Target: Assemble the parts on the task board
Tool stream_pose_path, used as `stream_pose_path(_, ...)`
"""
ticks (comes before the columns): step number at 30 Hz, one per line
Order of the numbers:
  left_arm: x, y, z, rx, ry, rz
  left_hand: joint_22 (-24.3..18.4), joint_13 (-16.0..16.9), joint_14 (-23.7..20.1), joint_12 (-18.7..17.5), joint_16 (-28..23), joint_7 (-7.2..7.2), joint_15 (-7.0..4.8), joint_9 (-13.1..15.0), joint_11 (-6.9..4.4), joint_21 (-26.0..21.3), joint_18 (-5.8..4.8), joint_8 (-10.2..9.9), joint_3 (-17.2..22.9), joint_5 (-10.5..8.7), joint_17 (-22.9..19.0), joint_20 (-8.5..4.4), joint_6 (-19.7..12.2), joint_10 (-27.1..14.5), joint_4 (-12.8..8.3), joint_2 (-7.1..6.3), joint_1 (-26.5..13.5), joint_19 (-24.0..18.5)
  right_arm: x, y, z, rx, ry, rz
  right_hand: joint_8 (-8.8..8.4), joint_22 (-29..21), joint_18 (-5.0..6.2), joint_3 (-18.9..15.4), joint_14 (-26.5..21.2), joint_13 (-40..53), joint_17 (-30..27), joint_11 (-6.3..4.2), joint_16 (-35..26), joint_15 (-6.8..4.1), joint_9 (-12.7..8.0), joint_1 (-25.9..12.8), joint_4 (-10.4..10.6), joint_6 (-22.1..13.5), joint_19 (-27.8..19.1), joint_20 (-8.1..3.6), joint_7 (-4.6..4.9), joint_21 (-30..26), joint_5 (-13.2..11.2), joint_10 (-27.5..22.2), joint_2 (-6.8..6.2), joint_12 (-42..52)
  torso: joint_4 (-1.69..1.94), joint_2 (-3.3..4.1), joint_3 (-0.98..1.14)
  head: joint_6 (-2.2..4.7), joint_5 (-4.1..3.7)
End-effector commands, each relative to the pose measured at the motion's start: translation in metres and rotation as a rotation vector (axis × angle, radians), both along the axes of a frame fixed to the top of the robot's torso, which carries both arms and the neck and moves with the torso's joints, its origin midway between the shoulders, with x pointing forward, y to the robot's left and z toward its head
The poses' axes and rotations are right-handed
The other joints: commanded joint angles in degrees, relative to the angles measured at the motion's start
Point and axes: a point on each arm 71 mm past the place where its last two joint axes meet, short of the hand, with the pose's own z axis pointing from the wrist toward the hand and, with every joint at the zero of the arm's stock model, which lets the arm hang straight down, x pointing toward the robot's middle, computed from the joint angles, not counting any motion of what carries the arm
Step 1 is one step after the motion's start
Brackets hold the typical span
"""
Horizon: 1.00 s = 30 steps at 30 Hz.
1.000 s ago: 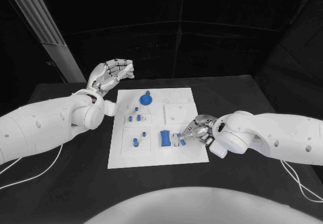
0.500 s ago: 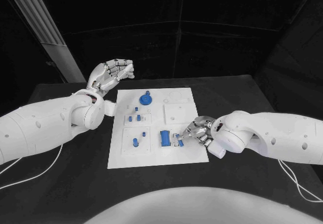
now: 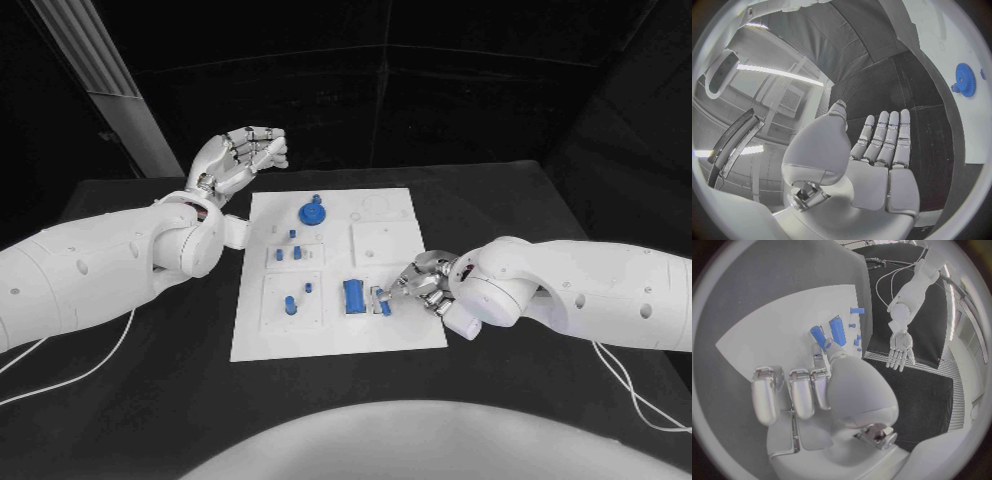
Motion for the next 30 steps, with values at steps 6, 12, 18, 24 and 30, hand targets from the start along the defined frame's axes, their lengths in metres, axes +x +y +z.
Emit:
stream_pose_path(6,-0.0018,-0.0016,0.0072,-0.037,-0.084,-0.023,-0.1,-0.1,-0.4,0.3,0.3,6.59,0.02,-0.1,-0.01,-0.2,-0.56,0.3,-0.2,0.26,-0.1,0.03,-0.4,-0.3,0.0,0.61,0.1,0.1,0.0003,0.0060,-0.0009,-0.002,0.020,0.016,-0.40,15.1,-0.42,-0.1,6.1,15.0,15.1,-0.42,0.1,-0.06,-0.1,-0.9,0.4,0.3,5.9,-0.05,0.18,0.2,-0.5,6.0,0.10,-0.2,0.02,0.01,0.01,-0.01,-0.01)
stream_pose_path(12,-0.0018,-0.0014,0.0072,-0.037,-0.084,-0.023,-0.1,-0.1,-0.4,0.3,0.4,6.59,0.02,-0.1,0.00,-0.3,-0.56,0.3,-0.2,0.29,-0.2,0.03,-0.4,-0.3,0.0,0.64,0.1,0.1,0.0009,0.0072,-0.0015,-0.009,0.020,0.023,-0.85,15.1,-0.42,-0.4,6.1,15.0,15.1,-0.37,0.1,-0.06,-0.3,-1.5,0.9,0.4,5.9,0.00,0.26,0.2,-1.1,6.0,-0.18,-0.2,0.00,0.00,-0.01,-0.01,-0.01)
stream_pose_path(18,-0.0019,-0.0017,0.0073,-0.038,-0.084,-0.024,-0.1,-0.1,-0.4,0.3,0.4,6.59,0.02,-0.1,0.00,-0.3,-0.56,0.3,-0.2,0.29,-0.2,0.03,-0.4,-0.3,0.0,0.64,0.1,0.1,0.0014,0.0088,-0.0018,-0.013,0.018,0.035,-1.63,15.1,-0.42,-1.1,6.1,15.0,15.1,-0.18,0.1,0.03,-0.7,-2.4,1.9,0.5,5.9,0.15,0.51,0.2,-3.3,6.0,-0.57,-0.2,-0.03,-0.02,-0.01,-0.01,0.01)
stream_pose_path(24,-0.0018,-0.0013,0.0072,-0.038,-0.084,-0.024,-0.1,-0.1,-0.4,0.3,0.4,6.59,0.02,-0.1,0.00,-0.3,-0.56,0.3,-0.2,0.29,-0.2,0.03,-0.4,-0.3,0.0,0.64,0.1,0.1,0.0018,0.0103,-0.0017,-0.015,0.012,0.041,-1.92,15.1,-0.42,-1.6,6.1,15.0,15.1,-0.08,0.1,0.09,-0.8,-3.1,2.4,0.6,5.9,0.25,0.63,0.2,-4.0,6.0,-0.89,-0.2,-0.02,0.02,0.01,-0.01,-0.03)
stream_pose_path(30,-0.0019,-0.0010,0.0072,-0.038,-0.083,-0.024,-0.1,-0.1,-0.4,0.3,0.4,6.59,0.02,-0.1,0.00,-0.3,-0.56,0.3,-0.2,0.29,-0.2,0.03,-0.4,-0.3,0.0,0.64,0.1,0.1,0.0022,0.0103,-0.0014,-0.025,0.002,0.043,-2.33,15.1,-0.42,-3.2,6.1,15.0,15.1,0.16,0.1,0.26,-1.0,-5.0,3.9,0.9,5.9,0.43,0.91,0.2,-4.4,6.0,-1.53,-0.2,-0.03,0.02,-0.02,-0.01,-0.03)
